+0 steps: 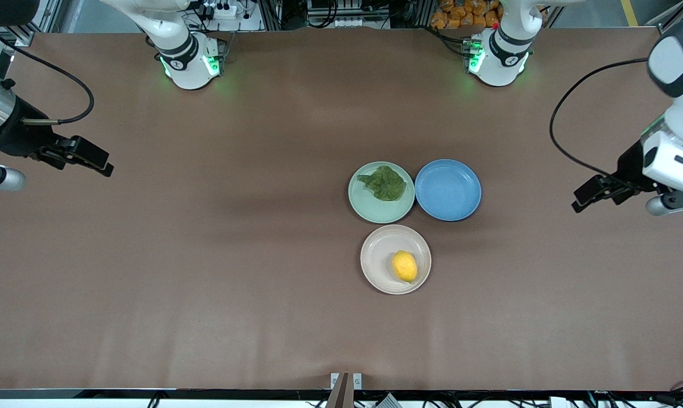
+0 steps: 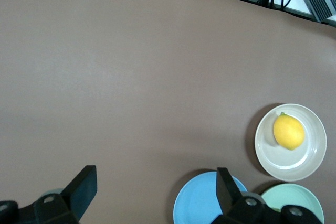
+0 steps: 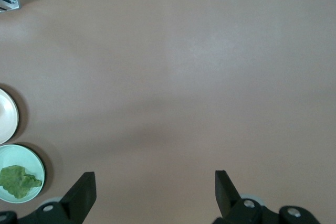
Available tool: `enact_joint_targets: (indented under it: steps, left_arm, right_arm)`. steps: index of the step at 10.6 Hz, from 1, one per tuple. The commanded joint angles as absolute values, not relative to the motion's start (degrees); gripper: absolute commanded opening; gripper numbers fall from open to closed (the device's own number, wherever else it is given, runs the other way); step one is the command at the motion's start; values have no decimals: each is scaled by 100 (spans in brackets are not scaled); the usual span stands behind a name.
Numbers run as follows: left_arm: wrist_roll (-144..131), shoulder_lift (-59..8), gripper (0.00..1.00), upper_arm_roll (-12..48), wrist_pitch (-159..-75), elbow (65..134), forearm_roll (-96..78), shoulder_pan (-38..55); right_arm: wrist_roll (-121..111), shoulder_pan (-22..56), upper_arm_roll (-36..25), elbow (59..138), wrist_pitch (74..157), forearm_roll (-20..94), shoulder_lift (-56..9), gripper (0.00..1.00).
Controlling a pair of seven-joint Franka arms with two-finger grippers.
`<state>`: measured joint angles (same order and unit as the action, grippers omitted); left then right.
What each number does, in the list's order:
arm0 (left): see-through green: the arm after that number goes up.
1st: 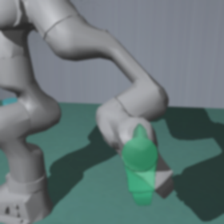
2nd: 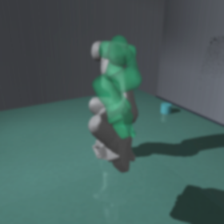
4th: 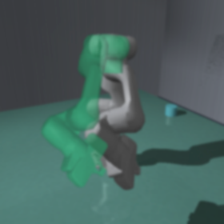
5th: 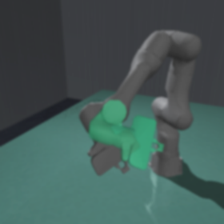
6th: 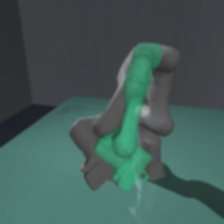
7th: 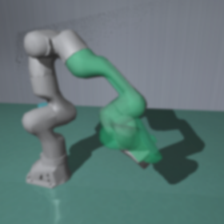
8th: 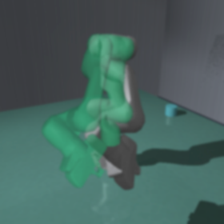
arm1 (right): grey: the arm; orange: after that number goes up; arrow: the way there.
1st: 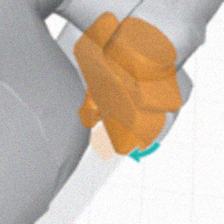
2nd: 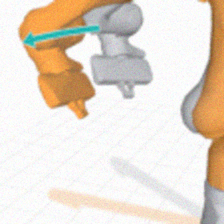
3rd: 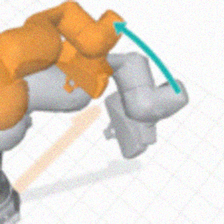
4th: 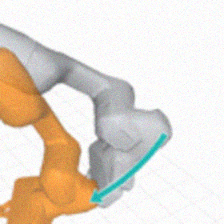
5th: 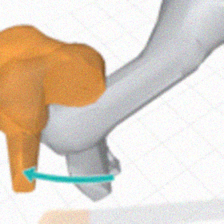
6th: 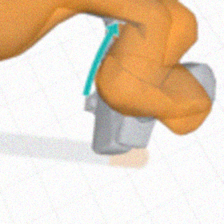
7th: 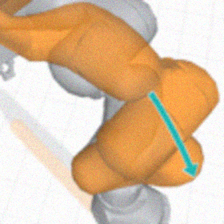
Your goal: Place lemon and lettuce in plates
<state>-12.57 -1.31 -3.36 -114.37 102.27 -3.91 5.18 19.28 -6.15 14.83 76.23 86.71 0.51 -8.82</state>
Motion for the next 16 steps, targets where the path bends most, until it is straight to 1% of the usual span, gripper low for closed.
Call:
enact_joint_targets:
  steps: [1,2,3,4,7,9,13,16]
  left_arm:
    - [-925,-141,100,-343,-10471,9424,-150,527]
    - [-653,-132,100,-308,-10085,9178,94,545]
    - [-511,-141,100,-273,-9768,8984,184,554]
    - [-440,-132,100,-264,-9512,8843,185,571]
    - [-422,-123,100,-88,-8738,8377,158,545]
    - [-422,-123,100,17,-8596,8341,158,536]
    - [-422,-70,100,18,-8587,8341,123,562]
    - [-422,-18,100,-9,-8587,8332,105,510]
  right_arm:
    - [1723,-581,1512,7822,8929,-70,-756,100]
    - [1714,-354,1355,7831,8895,-88,-730,100]
    - [1705,23,936,7831,8842,-79,-703,100]
    - [1557,226,645,7848,8807,-70,-686,100]
    - [1108,342,291,7892,8868,-53,-624,100]
    - [617,352,-16,7884,8912,0,-624,100]
    - [729,335,43,7893,8833,0,-432,100]
    - [800,255,70,8051,8833,0,-273,100]
